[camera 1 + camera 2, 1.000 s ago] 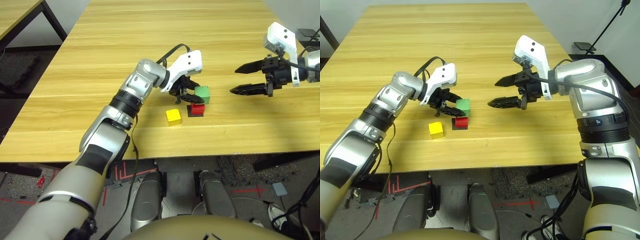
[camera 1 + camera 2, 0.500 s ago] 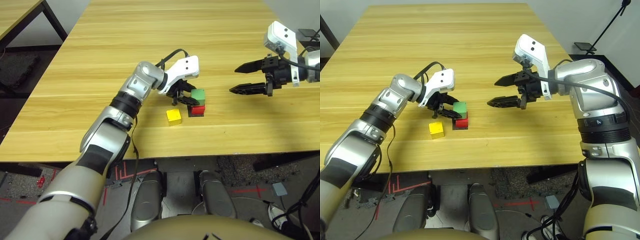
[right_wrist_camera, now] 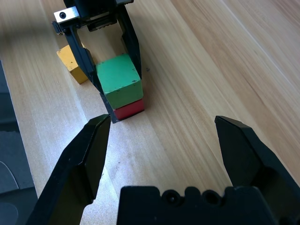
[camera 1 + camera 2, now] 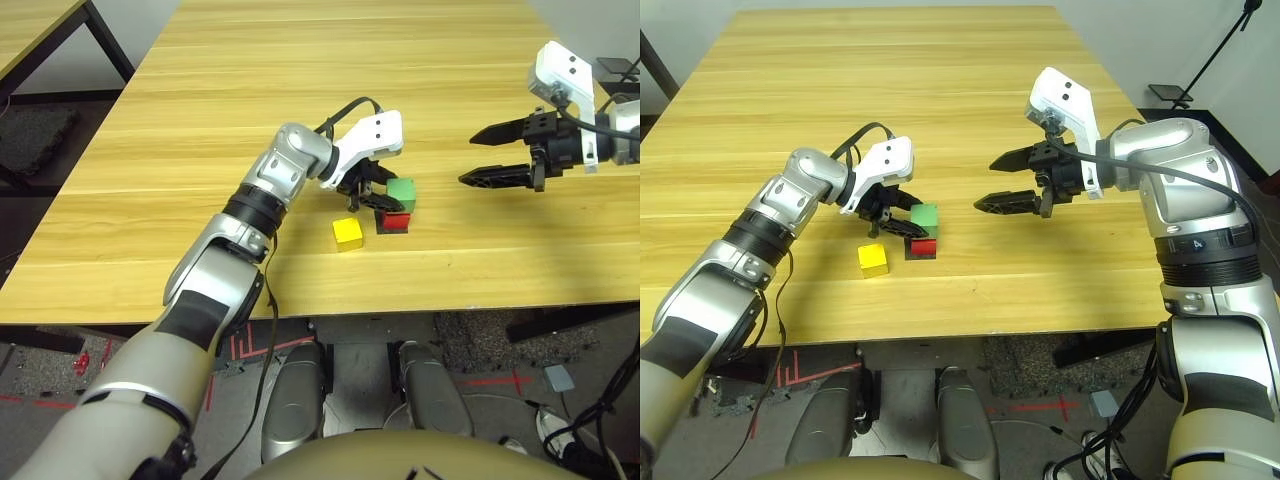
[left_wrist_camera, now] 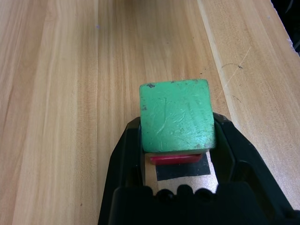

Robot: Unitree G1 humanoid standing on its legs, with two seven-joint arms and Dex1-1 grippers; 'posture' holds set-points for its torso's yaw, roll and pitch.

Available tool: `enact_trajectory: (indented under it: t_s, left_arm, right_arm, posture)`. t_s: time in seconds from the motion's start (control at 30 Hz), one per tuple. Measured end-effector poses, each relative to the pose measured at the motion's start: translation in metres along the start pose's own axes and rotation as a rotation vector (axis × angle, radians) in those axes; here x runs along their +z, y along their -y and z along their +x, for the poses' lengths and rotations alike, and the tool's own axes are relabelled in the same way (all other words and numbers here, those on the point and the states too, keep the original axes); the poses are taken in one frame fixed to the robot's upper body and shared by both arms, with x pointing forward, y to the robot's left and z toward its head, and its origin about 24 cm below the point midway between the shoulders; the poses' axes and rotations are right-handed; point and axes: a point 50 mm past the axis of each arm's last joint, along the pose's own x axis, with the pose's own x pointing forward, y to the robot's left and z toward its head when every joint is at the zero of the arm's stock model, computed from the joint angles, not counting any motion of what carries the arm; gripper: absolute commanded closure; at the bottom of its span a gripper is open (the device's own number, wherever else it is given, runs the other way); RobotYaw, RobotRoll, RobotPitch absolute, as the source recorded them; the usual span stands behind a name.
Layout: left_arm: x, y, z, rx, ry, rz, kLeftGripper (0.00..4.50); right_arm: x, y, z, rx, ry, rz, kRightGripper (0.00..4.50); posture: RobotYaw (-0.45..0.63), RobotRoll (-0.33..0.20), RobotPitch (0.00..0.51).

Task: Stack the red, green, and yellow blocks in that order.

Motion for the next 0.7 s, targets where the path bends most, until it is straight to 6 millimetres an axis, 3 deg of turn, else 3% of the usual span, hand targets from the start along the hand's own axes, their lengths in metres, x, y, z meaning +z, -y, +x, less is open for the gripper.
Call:
enact_trajectory:
  t_s: [0.33, 0.37, 0.53, 0.7]
  left_arm:
    - [-0.005, 0.004, 0.000, -0.007, -0.009, -0.001, 2.45]
    - [-0.005, 0.004, -0.001, -0.006, -0.010, 0.000, 1.71]
    - [-0.005, 0.003, 0.001, 0.023, 0.002, 0.004, 0.13]
    - [0.003, 0.001, -0.009, 0.069, 0.012, 0.029, 0.06]
  right_arm:
    - [-0.002, 0.002, 0.000, -0.005, 0.000, 0.015, 0.00]
    - [-0.003, 0.002, 0.000, -0.005, 0.000, 0.016, 0.00]
    - [-0.004, 0.003, -0.001, -0.008, 0.001, 0.025, 0.00]
    - [-0.002, 0.004, 0.001, -0.004, 0.008, 0.014, 0.00]
  posture:
    - [0.19, -0.125, 0.100]
    - [0.19, -0.125, 0.100]
    - [0.20, -0.127, 0.095]
    - [0.22, -0.126, 0.089]
